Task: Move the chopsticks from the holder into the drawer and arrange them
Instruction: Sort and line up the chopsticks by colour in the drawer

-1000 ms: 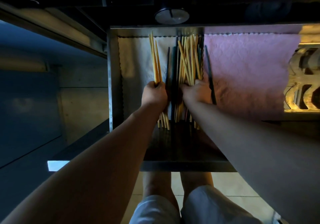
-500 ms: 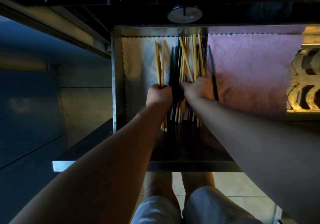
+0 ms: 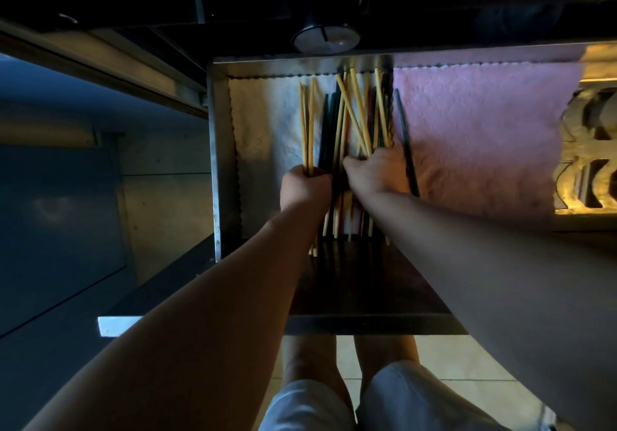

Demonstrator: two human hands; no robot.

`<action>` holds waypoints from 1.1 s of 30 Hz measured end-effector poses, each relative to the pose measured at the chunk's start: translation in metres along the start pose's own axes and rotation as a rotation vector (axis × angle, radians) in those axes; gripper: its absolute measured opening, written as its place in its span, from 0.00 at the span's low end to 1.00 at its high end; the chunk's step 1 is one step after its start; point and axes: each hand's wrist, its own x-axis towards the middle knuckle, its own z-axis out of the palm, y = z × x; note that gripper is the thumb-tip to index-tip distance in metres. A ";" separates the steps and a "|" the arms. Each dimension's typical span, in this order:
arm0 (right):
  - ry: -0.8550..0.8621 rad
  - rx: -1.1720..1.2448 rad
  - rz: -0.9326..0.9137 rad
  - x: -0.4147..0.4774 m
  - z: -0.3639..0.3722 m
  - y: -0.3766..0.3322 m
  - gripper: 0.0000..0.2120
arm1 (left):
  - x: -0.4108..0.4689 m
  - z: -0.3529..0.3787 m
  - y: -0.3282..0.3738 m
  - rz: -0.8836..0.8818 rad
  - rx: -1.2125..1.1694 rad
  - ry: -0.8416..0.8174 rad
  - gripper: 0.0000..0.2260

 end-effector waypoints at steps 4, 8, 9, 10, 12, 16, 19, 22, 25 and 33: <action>0.001 0.057 0.002 -0.004 -0.015 0.003 0.18 | -0.003 0.008 0.004 0.028 0.045 0.061 0.11; -0.005 0.085 -0.084 -0.007 -0.026 0.015 0.18 | -0.005 0.020 0.010 -0.035 0.097 0.122 0.16; -0.015 0.106 -0.096 -0.007 -0.027 0.018 0.19 | -0.006 0.022 0.012 -0.042 0.114 0.135 0.16; -0.021 0.131 -0.101 -0.007 -0.026 0.022 0.19 | -0.006 0.024 0.014 -0.046 0.129 0.147 0.15; 0.001 0.136 -0.108 -0.007 -0.024 0.026 0.21 | -0.008 0.026 0.017 -0.043 0.143 0.159 0.15; -0.042 0.180 -0.019 -0.001 -0.013 0.029 0.24 | -0.011 0.025 0.017 -0.009 0.166 0.159 0.16; -0.108 0.339 0.061 0.005 -0.006 0.026 0.26 | -0.012 0.029 0.014 0.039 0.153 0.127 0.11; -0.076 0.336 0.058 0.006 -0.005 0.027 0.28 | -0.013 0.033 0.015 0.061 0.143 0.130 0.11; -0.085 0.374 0.054 0.007 -0.006 0.028 0.27 | -0.014 0.037 0.015 0.077 0.185 0.170 0.09; -0.066 0.370 0.022 0.002 -0.022 0.030 0.13 | -0.018 0.039 0.022 0.124 0.324 0.135 0.12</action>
